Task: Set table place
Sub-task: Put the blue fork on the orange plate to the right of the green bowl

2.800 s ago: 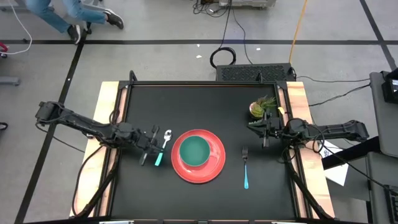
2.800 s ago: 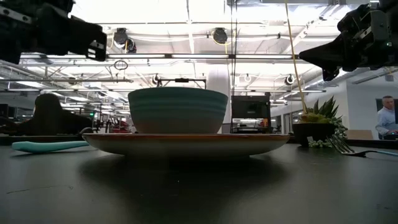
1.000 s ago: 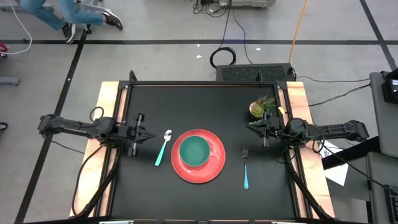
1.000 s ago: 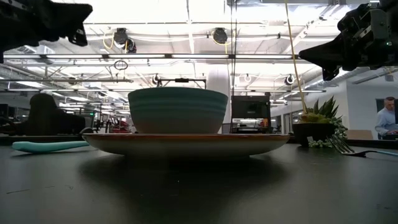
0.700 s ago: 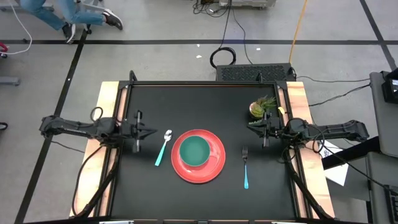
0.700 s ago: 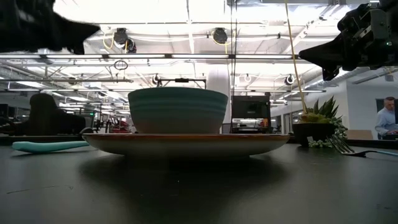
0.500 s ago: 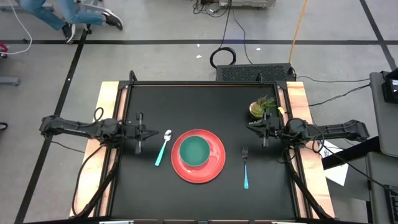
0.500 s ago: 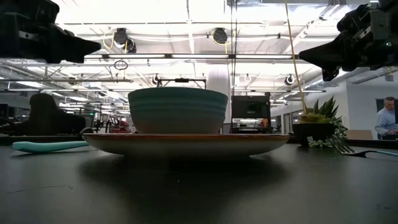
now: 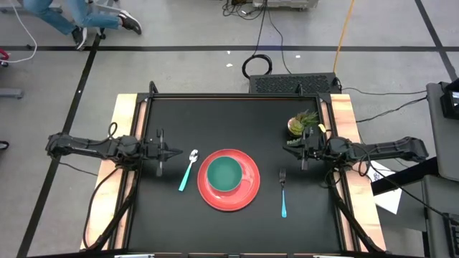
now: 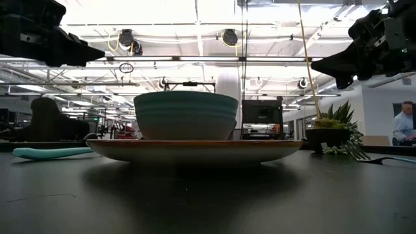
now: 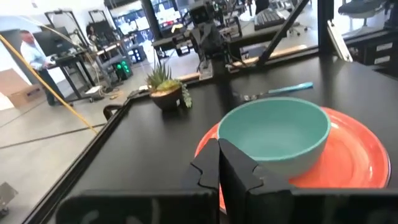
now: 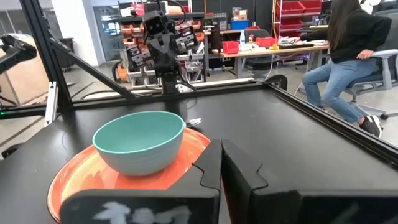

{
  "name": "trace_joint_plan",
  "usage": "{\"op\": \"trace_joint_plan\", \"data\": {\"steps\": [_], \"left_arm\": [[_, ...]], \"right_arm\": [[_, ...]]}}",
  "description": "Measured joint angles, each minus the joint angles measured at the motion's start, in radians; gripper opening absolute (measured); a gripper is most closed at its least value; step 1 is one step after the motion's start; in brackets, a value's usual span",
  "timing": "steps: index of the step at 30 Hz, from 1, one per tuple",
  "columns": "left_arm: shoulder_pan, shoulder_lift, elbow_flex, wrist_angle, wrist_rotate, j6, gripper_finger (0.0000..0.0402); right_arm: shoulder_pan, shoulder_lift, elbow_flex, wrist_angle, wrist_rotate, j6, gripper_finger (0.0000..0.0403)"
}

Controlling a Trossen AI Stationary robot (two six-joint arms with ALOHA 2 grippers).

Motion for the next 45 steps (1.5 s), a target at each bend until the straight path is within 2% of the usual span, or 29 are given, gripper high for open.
{"op": "trace_joint_plan", "data": {"steps": [6, 11, 16, 20, 28, 31, 35, 45], "left_arm": [[0.0, 0.0, 0.0, 0.008, 0.0, 0.0, 0.0019], [0.0, 0.0, 0.0, 0.025, 0.0, 0.001, 0.0025], [0.0, 0.0, 0.0, 0.035, 0.0, 0.001, 0.0026], [0.0, 0.0, 0.0, 0.034, 0.0, -0.003, 0.0026], [0.0, 0.0, 0.0, 0.027, 0.0, -0.028, 0.0026], [0.0, 0.001, 0.0, 0.022, 0.001, -0.03, 0.0026], [0.0, 0.001, 0.0, 0.02, 0.001, -0.03, 0.0026], [0.0, 0.001, 0.0, 0.019, 0.001, -0.03, 0.0026]], "right_arm": [[0.0, 0.011, 0.0, 0.049, -0.009, -0.016, 0.0], [0.0, 0.012, 0.0, 0.135, -0.154, -0.018, 0.0], [0.0, 0.017, 0.011, 0.227, -0.18, 0.021, 0.0005], [0.0, 0.039, 0.055, 0.163, -0.181, 0.031, 0.0042], [0.0, 0.15, 0.173, 0.105, -0.181, -0.002, 0.0181], [0.0, 0.196, 0.23, 0.055, -0.181, 0.01, 0.0213], [0.0, 0.267, 0.314, -0.044, -0.179, 0.065, 0.0223], [0.024, 0.443, 0.56, -0.304, -0.148, 0.084, 0.0211]]}}
